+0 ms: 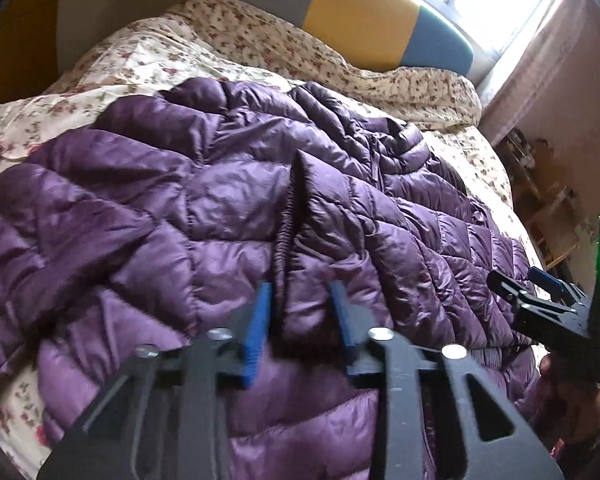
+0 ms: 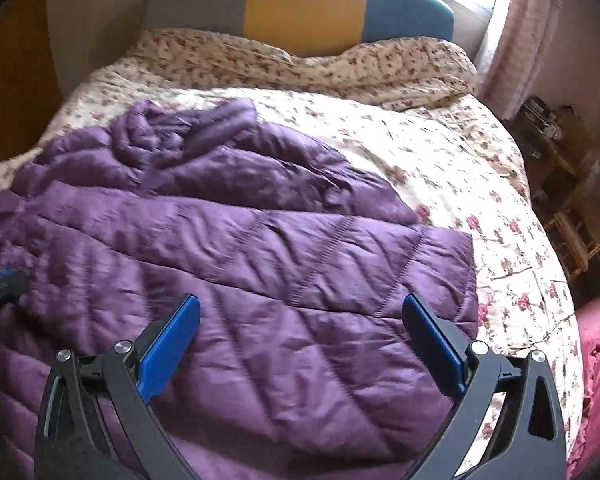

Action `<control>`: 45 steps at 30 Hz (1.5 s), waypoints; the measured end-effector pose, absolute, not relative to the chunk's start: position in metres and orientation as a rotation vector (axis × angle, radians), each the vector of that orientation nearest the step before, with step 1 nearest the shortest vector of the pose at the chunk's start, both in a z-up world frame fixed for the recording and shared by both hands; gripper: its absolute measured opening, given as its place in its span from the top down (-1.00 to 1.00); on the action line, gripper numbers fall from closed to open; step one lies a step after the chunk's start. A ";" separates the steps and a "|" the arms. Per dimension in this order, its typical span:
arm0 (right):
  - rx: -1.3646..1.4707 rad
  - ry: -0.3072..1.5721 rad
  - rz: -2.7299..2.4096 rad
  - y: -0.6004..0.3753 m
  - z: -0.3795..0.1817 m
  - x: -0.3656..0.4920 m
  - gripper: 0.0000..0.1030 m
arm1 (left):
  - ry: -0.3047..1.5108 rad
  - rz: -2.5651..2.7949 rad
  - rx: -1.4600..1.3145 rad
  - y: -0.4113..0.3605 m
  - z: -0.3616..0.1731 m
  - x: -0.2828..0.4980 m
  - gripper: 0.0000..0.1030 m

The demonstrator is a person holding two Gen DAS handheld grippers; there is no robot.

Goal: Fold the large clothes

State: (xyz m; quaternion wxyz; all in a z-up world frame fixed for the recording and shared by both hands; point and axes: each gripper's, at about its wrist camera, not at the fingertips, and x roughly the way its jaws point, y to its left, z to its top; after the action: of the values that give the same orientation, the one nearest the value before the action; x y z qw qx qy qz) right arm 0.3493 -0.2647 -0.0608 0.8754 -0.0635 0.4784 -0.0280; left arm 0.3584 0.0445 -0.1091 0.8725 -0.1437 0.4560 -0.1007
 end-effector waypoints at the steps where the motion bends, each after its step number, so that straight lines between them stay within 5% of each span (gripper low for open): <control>1: -0.143 1.006 -0.053 -0.265 -0.065 0.351 -0.91 | 0.950 -0.215 -0.286 0.042 -0.110 0.360 0.65; 6: -0.181 1.027 -0.002 -0.259 -0.086 0.354 -0.85 | 0.943 -0.235 -0.254 0.040 -0.113 0.356 0.86; 18: -0.149 0.990 0.086 -0.244 -0.109 0.359 -0.85 | 0.889 -0.174 -0.245 0.056 -0.103 0.318 0.85; 19: -0.153 0.990 0.085 -0.243 -0.109 0.359 -0.85 | 0.877 -0.162 -0.233 0.055 -0.098 0.316 0.79; 21: -0.156 0.993 0.083 -0.243 -0.107 0.359 -0.85 | 0.842 -0.156 -0.235 0.053 -0.088 0.313 -0.05; 23: -0.156 1.002 0.080 -0.243 -0.103 0.359 -0.87 | 0.795 -0.149 -0.267 0.052 -0.076 0.313 -0.30; 28: -0.072 0.998 0.072 -0.257 -0.085 0.354 -0.94 | 0.804 -0.183 -0.227 0.025 -0.072 0.336 -0.27; 33: 0.097 0.966 -0.001 -0.287 -0.074 0.363 -0.94 | 0.882 -0.204 -0.170 0.002 -0.093 0.365 0.15; 45: -0.018 0.976 -0.068 -0.267 -0.117 0.372 -0.97 | 0.914 -0.174 -0.217 0.019 -0.131 0.376 0.20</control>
State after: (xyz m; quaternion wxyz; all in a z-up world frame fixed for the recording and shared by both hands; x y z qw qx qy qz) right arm 0.3716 -0.2667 -0.1167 0.8826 -0.0085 0.4689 -0.0326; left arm 0.3759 0.0191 -0.1315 0.8880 -0.1046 0.4399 -0.0839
